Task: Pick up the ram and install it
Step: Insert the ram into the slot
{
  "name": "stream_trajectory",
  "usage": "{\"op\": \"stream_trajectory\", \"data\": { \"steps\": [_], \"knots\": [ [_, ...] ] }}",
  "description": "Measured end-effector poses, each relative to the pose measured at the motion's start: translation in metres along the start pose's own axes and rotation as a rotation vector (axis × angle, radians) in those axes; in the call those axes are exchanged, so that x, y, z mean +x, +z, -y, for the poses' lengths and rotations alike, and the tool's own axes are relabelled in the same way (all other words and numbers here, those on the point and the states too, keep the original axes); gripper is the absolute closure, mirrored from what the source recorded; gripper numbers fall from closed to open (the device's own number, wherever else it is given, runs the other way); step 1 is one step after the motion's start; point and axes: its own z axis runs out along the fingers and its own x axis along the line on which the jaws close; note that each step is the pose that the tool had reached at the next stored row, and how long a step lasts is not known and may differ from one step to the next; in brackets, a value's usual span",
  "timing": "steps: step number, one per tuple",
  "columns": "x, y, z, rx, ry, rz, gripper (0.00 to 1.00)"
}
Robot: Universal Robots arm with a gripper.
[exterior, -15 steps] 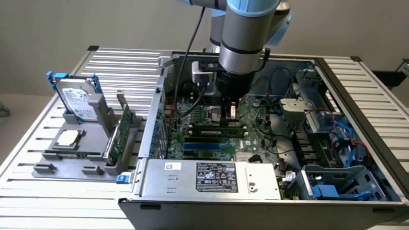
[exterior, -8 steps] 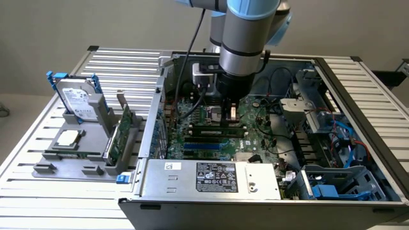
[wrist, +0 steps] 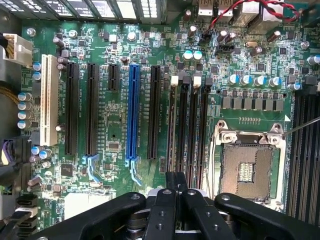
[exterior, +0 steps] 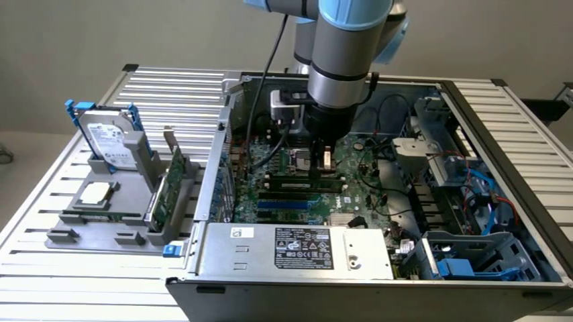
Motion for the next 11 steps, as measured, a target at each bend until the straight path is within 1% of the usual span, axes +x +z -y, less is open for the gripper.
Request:
{"op": "stream_trajectory", "data": {
  "steps": [11],
  "knots": [
    [-0.0003,0.0025,0.0002,0.0,0.003,0.0002,0.89]
  ]
}}
